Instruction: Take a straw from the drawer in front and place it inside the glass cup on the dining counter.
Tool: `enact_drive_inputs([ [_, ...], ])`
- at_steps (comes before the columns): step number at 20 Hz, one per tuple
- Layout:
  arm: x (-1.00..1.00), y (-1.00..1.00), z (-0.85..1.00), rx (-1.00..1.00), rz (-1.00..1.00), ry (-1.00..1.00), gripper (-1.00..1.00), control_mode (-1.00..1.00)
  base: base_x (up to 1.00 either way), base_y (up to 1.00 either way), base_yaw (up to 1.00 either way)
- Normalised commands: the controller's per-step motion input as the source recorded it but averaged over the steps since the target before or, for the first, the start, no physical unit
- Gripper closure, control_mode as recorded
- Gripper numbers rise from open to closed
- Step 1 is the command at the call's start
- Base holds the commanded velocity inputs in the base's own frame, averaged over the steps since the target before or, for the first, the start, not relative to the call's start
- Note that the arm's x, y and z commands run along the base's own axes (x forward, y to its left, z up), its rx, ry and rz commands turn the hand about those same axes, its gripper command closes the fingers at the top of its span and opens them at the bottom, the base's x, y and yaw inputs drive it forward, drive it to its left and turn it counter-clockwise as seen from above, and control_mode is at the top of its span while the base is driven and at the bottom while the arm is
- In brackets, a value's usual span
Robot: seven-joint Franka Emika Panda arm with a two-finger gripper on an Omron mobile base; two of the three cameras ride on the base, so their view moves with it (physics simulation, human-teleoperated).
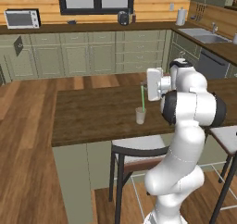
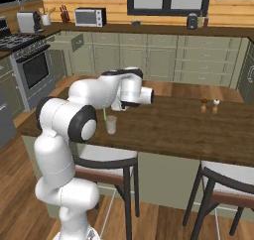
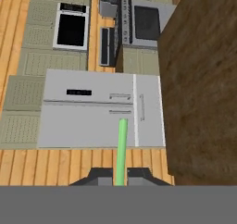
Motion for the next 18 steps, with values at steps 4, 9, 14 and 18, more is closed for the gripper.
enact_drive_inputs([
  [4,0.13,-0.03,-0.09,0.0,0.0,-0.06,1.0,-1.0,0.0,0.0,0.0],
  [9,0.2,-0.03,-0.13,0.0,0.0,-0.06,1.0,-1.0,0.0,0.0,0.0],
  [14,0.11,-0.06,-0.16,0.0,0.0,-0.04,1.0,-1.0,0.0,0.0,0.0],
  [18,0.13,-0.1,-0.2,0.0,0.0,-0.02,1.0,-1.0,0.0,0.0,0.0],
])
